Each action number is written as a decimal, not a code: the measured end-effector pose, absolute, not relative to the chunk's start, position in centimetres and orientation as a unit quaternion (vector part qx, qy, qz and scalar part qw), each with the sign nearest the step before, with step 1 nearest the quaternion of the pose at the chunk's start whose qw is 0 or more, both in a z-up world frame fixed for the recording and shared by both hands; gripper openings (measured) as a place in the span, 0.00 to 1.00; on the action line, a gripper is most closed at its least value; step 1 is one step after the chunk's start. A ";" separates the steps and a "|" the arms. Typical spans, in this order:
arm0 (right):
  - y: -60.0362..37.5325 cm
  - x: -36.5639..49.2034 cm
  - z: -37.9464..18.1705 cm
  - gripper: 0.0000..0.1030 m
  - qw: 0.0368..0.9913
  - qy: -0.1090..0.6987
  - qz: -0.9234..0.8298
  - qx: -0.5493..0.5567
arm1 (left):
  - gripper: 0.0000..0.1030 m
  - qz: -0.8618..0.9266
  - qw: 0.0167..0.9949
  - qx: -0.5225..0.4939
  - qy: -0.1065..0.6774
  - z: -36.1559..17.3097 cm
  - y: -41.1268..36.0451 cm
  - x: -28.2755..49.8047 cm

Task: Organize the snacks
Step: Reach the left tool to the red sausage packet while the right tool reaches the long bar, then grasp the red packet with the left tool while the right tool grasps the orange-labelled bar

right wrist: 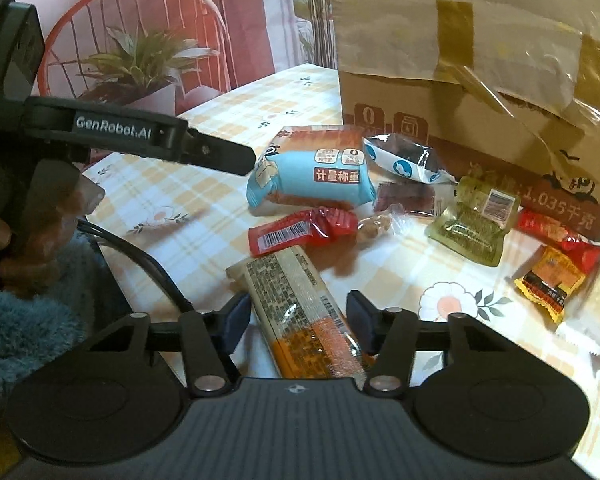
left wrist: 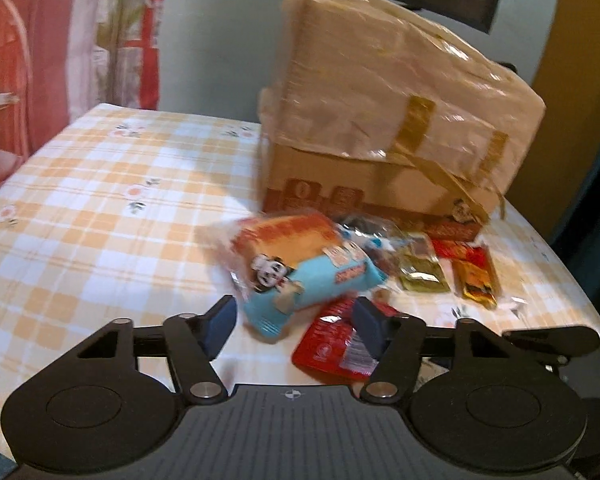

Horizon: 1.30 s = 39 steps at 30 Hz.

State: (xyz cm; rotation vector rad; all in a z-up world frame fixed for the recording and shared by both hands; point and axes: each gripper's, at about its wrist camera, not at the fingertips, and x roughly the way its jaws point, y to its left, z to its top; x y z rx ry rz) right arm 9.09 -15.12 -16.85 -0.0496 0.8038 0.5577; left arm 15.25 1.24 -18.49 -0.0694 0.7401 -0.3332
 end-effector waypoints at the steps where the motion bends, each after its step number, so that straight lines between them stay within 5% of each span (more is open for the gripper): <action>1: -15.3 9.1 -16.9 0.48 0.883 0.385 0.268 -0.019 | 0.61 -0.166 0.917 -0.031 0.362 -18.6 1.0 15.2; 19: -18.1 9.2 -16.7 0.41 0.897 0.384 0.218 0.032 | 0.59 -0.178 0.900 -0.012 0.397 -19.2 -0.1 16.0; 25: -17.6 9.3 -16.9 0.40 0.899 0.377 0.221 0.016 | 0.71 -0.200 0.883 -0.048 0.422 -18.5 -1.0 18.1; 39: -16.9 9.3 -17.4 0.39 0.904 0.361 0.229 -0.009 | 0.78 -0.200 0.847 -0.056 0.488 -20.6 -6.0 21.2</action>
